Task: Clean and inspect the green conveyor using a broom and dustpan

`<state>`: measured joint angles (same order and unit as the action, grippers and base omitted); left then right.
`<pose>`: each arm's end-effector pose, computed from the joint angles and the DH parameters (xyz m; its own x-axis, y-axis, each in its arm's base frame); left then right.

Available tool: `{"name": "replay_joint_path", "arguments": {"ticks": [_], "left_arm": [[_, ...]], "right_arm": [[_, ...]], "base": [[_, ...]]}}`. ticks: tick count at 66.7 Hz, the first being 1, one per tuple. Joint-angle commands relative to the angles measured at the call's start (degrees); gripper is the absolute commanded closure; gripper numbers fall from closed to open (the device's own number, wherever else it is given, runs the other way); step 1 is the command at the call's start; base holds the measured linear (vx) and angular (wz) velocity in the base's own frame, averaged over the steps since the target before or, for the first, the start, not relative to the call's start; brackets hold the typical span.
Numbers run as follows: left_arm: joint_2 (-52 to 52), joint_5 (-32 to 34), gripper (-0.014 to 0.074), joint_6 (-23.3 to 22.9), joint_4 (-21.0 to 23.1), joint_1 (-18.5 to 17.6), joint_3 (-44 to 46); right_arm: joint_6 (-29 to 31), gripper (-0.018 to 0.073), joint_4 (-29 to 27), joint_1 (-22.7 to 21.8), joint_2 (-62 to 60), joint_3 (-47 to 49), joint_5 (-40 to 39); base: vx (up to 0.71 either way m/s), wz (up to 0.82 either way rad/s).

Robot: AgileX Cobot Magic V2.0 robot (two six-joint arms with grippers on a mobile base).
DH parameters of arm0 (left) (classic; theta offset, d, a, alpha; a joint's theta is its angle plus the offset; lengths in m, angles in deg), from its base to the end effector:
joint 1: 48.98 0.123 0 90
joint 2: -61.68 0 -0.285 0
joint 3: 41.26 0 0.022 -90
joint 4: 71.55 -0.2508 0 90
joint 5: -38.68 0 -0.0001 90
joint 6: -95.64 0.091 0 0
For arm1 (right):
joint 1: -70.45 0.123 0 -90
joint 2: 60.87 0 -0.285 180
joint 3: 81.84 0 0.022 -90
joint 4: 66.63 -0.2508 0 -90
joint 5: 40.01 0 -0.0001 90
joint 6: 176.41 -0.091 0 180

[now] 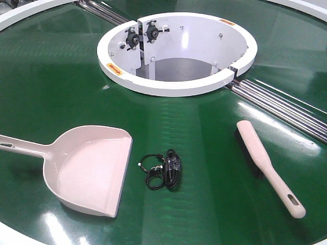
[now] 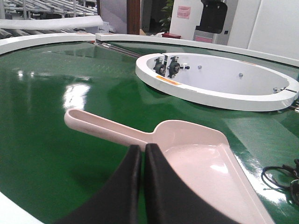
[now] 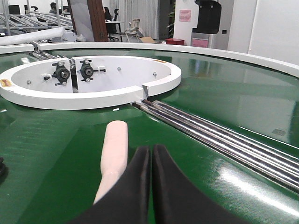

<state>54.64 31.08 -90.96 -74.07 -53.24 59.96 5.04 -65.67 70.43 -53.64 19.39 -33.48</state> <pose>0.0564 -0.0037 0.1926 -0.0641 -0.0670 -0.9957 0.0641 0.9954 -0.0711 0.0568 -0.0002 0.1942 -0.0442 -0.0419 -0.9981 0.0004 0.9991 -0.0420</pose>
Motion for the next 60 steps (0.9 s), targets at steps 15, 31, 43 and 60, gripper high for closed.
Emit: {"name": "replay_joint_path", "arguments": {"ticks": [15, 31, 43, 60], "left_arm": [[0.8, 3.9, 0.0603, -0.6, 0.2, 0.1, -1.8], [0.8, 3.9, 0.0603, -0.6, 0.2, 0.1, -1.8], [0.8, 3.9, 0.0603, -0.6, 0.2, 0.1, -1.8], [0.8, 3.9, 0.0603, -0.6, 0.2, 0.1, -1.8]], "right_arm": [[0.3, 0.0569, 0.4, -0.3, -1.1, -1.2, -4.4], [0.3, 0.0569, 0.4, -0.3, -1.1, -1.2, -4.4], [0.3, 0.0569, 0.4, -0.3, -1.1, -1.2, -4.4], [0.3, 0.0569, 0.2, -0.3, -1.1, -1.2, -4.3]], "base": [[0.0, 0.0], [0.0, 0.0], [0.0, 0.0], [0.0, 0.0]]}}
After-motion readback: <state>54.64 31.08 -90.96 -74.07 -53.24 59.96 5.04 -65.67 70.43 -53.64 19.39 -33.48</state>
